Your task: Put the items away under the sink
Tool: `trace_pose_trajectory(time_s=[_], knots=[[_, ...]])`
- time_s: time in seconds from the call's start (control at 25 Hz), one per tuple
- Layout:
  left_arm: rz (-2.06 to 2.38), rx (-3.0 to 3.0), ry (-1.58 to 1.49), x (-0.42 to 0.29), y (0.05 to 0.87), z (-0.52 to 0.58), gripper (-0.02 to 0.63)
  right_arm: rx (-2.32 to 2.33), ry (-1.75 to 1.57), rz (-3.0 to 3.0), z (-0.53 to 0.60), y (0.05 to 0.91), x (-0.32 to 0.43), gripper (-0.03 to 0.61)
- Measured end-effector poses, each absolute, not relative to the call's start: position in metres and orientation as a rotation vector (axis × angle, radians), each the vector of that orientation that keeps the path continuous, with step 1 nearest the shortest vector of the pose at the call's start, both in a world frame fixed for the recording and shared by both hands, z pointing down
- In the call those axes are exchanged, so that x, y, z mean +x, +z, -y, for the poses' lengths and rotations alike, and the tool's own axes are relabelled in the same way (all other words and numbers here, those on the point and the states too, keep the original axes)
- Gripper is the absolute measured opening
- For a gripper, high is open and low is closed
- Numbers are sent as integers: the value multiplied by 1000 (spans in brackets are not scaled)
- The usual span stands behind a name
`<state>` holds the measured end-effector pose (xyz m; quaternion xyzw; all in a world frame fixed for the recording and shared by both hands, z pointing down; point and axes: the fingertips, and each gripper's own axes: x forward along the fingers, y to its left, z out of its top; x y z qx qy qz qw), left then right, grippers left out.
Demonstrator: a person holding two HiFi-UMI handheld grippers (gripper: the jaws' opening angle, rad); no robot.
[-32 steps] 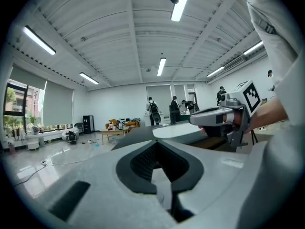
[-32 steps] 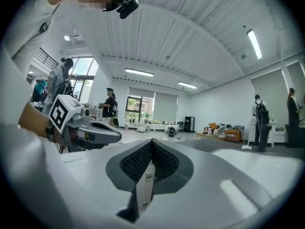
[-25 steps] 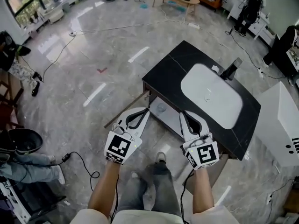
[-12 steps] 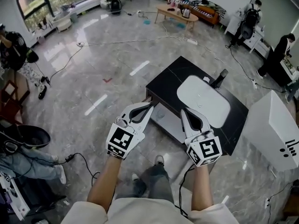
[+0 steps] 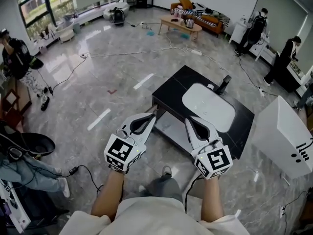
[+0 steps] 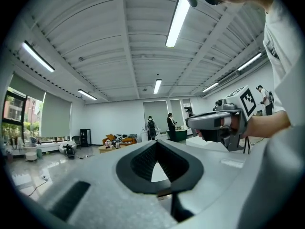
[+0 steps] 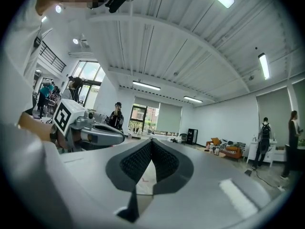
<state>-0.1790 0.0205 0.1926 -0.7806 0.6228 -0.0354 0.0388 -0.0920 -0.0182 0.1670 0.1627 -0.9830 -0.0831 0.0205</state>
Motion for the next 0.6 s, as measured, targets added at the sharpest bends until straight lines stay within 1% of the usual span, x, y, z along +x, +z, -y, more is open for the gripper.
trace_pose_trajectory(time_s=[0.32, 0.6], knots=[[-1875, -2345, -94, -177, 171, -34, 5, 514, -244, 3073, 7, 153, -93, 5], [-1860, -2377, -66, -177, 167, -36, 5, 486, -261, 3048, 4, 159, -101, 5]])
